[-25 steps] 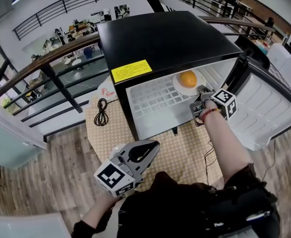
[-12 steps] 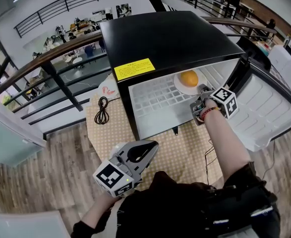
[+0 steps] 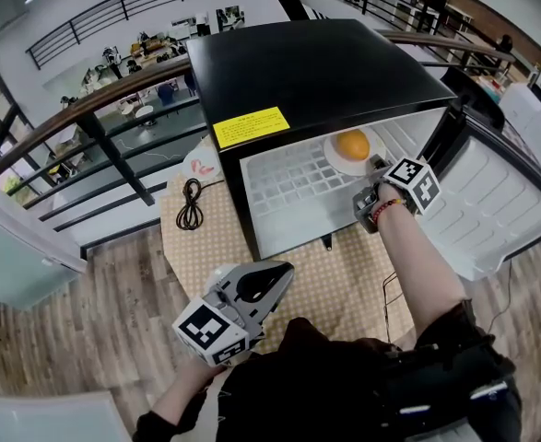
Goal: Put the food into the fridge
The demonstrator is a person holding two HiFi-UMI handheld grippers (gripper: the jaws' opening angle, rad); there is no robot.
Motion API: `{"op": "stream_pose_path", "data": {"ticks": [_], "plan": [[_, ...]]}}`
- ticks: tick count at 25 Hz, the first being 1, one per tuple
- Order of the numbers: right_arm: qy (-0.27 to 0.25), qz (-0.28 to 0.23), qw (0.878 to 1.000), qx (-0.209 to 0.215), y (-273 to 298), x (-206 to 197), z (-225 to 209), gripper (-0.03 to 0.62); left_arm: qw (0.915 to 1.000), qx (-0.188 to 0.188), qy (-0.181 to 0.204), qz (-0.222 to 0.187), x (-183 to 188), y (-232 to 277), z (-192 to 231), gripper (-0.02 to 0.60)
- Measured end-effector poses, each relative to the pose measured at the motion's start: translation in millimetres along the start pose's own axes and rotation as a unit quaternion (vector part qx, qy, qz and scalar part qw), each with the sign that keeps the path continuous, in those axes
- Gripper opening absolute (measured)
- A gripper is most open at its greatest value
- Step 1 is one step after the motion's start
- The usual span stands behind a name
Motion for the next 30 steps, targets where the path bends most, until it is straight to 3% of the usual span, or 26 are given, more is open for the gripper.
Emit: {"op": "stream_pose_path", "data": {"ticks": [9,17,30], "plan": [[-0.084,-0.011,0.996,-0.009,-1.1,0.1,5.6,0.069,1.0000,-0.001,-0.005,0.000,-0.9,0.6,0.1,0.012],[-0.185,-0.037,0.982,-0.012,-2.1,-0.3,9.2,0.091,0.9999,-0.004,-0.010,0.002,-3.3,2.8,-0.2,0.012],[-0.234,-0.053,0.971,-0.009,-4.7,-0.3,8.7,0.109,0.9999,-0.006,-0.014,0.003,-5.3,5.5,-1.9,0.012]]}}
Point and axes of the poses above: the fingertips, and each gripper's own axes: y forward along the fingers, z to its left, x out of its top, the point moved 10 cm from there along -y, backward along the fingers, and after that the axes turned 11 degrees about -x, right-handed, at the moved point
